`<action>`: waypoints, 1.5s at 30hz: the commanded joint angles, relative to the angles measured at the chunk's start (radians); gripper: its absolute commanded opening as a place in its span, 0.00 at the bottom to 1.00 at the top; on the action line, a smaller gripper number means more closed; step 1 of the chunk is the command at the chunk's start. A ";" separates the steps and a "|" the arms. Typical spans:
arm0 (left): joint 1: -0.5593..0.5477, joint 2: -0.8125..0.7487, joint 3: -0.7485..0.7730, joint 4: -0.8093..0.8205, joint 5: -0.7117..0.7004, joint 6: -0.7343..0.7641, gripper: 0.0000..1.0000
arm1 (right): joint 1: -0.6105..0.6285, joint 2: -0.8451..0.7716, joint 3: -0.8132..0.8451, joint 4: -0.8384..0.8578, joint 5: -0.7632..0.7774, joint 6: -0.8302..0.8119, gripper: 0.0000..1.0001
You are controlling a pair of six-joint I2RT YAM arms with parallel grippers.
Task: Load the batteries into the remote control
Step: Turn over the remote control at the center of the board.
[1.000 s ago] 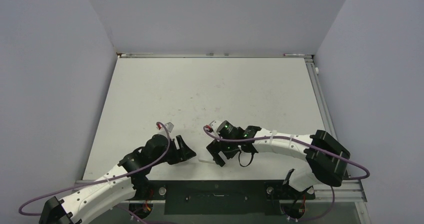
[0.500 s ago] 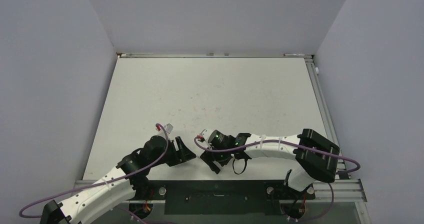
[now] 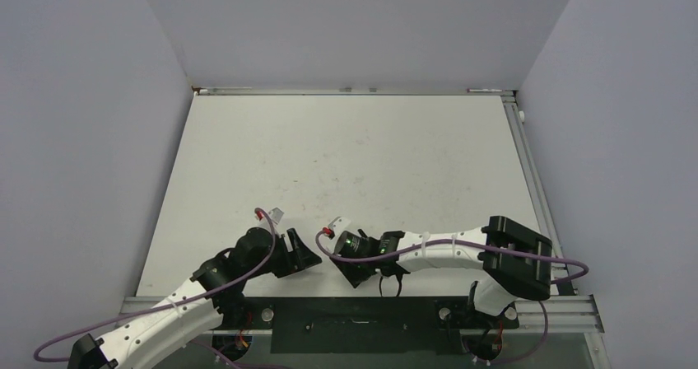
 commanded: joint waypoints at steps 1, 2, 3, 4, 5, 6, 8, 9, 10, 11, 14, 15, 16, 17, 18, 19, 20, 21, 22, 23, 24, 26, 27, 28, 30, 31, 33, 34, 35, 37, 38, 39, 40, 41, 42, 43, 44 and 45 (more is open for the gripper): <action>0.010 0.012 0.004 0.039 0.019 -0.019 0.63 | 0.008 0.022 -0.037 -0.057 0.042 0.099 0.09; 0.009 0.010 0.005 0.044 0.025 -0.020 0.65 | 0.005 -0.007 -0.042 -0.052 0.048 0.112 0.09; 0.011 0.009 0.003 0.052 0.031 -0.023 0.67 | -0.003 -0.042 -0.051 -0.045 0.048 0.123 0.09; 0.014 0.005 -0.001 0.069 0.043 -0.028 0.70 | -0.014 -0.083 -0.062 -0.032 0.041 0.136 0.09; 0.015 0.000 -0.006 0.096 0.060 -0.033 0.73 | -0.026 -0.125 -0.079 -0.012 0.027 0.155 0.09; 0.018 -0.005 -0.018 0.141 0.087 -0.040 0.75 | -0.043 -0.175 -0.099 0.013 0.007 0.174 0.08; 0.021 -0.020 -0.054 0.256 0.141 -0.061 0.80 | -0.079 -0.273 -0.152 0.091 -0.044 0.223 0.09; 0.021 -0.026 -0.072 0.311 0.157 -0.077 0.82 | -0.098 -0.322 -0.178 0.123 -0.071 0.247 0.09; 0.023 -0.031 -0.093 0.362 0.166 -0.097 0.85 | -0.110 -0.385 -0.205 0.159 -0.105 0.271 0.09; 0.025 -0.036 -0.110 0.417 0.176 -0.110 0.89 | -0.119 -0.427 -0.231 0.195 -0.127 0.295 0.08; 0.034 -0.027 -0.148 0.582 0.220 -0.155 0.94 | -0.127 -0.531 -0.297 0.313 -0.185 0.371 0.08; 0.036 -0.018 -0.156 0.625 0.232 -0.169 0.96 | -0.128 -0.554 -0.319 0.348 -0.201 0.393 0.08; 0.040 -0.009 -0.159 0.661 0.241 -0.178 0.97 | -0.129 -0.573 -0.334 0.381 -0.220 0.409 0.08; 0.041 0.002 -0.159 0.693 0.251 -0.186 0.98 | -0.129 -0.589 -0.345 0.423 -0.241 0.428 0.08; 0.043 0.014 -0.158 0.726 0.261 -0.194 0.96 | -0.129 -0.600 -0.355 0.453 -0.257 0.441 0.08; 0.044 0.024 -0.159 0.763 0.269 -0.202 0.96 | -0.129 -0.610 -0.359 0.475 -0.273 0.450 0.09; 0.046 0.034 -0.158 0.795 0.277 -0.210 0.96 | -0.128 -0.616 -0.363 0.497 -0.289 0.455 0.09; 0.046 0.042 -0.158 0.821 0.284 -0.215 0.96 | -0.128 -0.619 -0.366 0.517 -0.304 0.463 0.09; 0.048 0.050 -0.155 0.844 0.291 -0.219 0.96 | -0.128 -0.621 -0.370 0.550 -0.322 0.470 0.09; 0.048 0.056 -0.153 0.864 0.298 -0.223 0.96 | -0.128 -0.623 -0.378 0.588 -0.345 0.477 0.08; 0.047 0.063 -0.153 0.889 0.303 -0.230 0.96 | -0.127 -0.623 -0.386 0.622 -0.366 0.487 0.09; 0.048 0.074 -0.151 0.927 0.311 -0.241 0.96 | -0.126 -0.619 -0.404 0.710 -0.411 0.510 0.08; 0.048 0.083 -0.148 0.936 0.312 -0.244 0.96 | -0.122 -0.612 -0.411 0.744 -0.429 0.521 0.09; 0.047 0.087 -0.144 0.942 0.315 -0.246 0.96 | -0.119 -0.610 -0.416 0.774 -0.440 0.530 0.09; 0.048 0.106 -0.141 0.965 0.327 -0.255 0.96 | -0.109 -0.601 -0.425 0.831 -0.459 0.540 0.09; 0.048 0.114 -0.141 0.981 0.333 -0.263 0.96 | -0.106 -0.598 -0.430 0.861 -0.466 0.548 0.09; 0.048 0.127 -0.144 1.021 0.342 -0.275 0.97 | -0.104 -0.595 -0.446 0.914 -0.478 0.565 0.09; 0.048 0.133 -0.142 1.041 0.347 -0.281 0.98 | -0.104 -0.593 -0.457 0.939 -0.481 0.574 0.09; 0.049 0.138 -0.141 1.055 0.352 -0.287 0.99 | -0.103 -0.592 -0.470 0.976 -0.485 0.586 0.09; 0.048 0.144 -0.141 1.081 0.361 -0.299 1.00 | -0.102 -0.587 -0.500 1.056 -0.494 0.617 0.09; 0.047 0.146 -0.141 1.097 0.366 -0.306 0.96 | -0.101 -0.584 -0.511 1.092 -0.497 0.633 0.08; 0.048 0.148 -0.143 1.116 0.368 -0.311 0.94 | -0.101 -0.580 -0.519 1.116 -0.498 0.648 0.09; 0.048 0.149 -0.144 1.133 0.372 -0.314 0.92 | -0.099 -0.578 -0.525 1.133 -0.498 0.653 0.09; 0.048 0.149 -0.144 1.146 0.376 -0.314 0.90 | -0.098 -0.574 -0.528 1.147 -0.499 0.657 0.09; 0.047 0.149 -0.145 1.158 0.376 -0.316 0.89 | -0.095 -0.572 -0.531 1.159 -0.497 0.660 0.09; 0.048 0.150 -0.145 1.169 0.379 -0.319 0.87 | -0.094 -0.570 -0.535 1.172 -0.495 0.666 0.09; 0.048 0.150 -0.145 1.182 0.383 -0.321 0.84 | -0.092 -0.567 -0.538 1.181 -0.492 0.670 0.09; 0.047 0.153 -0.146 1.196 0.388 -0.324 0.81 | -0.092 -0.565 -0.539 1.187 -0.490 0.672 0.08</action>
